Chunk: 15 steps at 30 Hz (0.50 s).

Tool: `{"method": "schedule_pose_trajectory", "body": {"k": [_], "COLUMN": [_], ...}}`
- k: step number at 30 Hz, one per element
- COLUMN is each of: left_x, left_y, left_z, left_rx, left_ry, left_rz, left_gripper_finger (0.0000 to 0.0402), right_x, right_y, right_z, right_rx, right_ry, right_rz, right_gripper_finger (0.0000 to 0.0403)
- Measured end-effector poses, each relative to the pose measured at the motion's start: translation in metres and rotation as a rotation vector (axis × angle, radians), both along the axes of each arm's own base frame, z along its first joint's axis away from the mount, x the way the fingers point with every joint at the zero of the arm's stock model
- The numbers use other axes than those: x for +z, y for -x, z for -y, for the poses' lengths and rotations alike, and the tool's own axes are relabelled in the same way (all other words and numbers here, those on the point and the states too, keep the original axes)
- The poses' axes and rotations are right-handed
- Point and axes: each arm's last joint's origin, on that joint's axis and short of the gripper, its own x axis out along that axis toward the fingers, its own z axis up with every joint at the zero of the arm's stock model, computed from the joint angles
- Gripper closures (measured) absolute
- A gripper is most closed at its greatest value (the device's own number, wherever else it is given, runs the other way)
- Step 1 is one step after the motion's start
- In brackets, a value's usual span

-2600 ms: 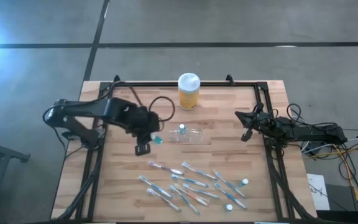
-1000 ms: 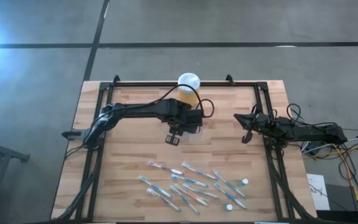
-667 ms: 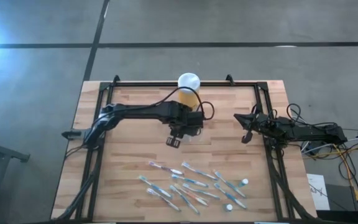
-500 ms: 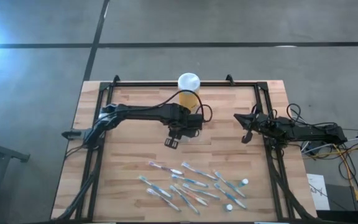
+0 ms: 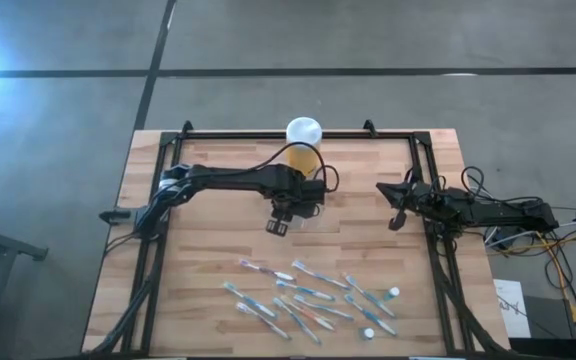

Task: Pick & Place toothbrushing station
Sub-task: Put the mouthwash bottle into the transparent organizer

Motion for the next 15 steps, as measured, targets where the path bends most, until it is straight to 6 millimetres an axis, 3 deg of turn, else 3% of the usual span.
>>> {"method": "schedule_pose_trajectory", "body": {"k": [15], "left_x": [-0.0111], "left_y": [-0.0015], "left_z": [-0.0015], "left_rx": [-0.008], "left_ry": [0.017], "left_rz": [0.011], "left_gripper_finger": [0.0307], "right_x": [0.0000], "right_y": [0.0000], "right_z": [0.0000], "right_rx": [0.000], "right_ry": [0.000], "right_rz": [0.000], "right_gripper_finger": [0.0394]}}
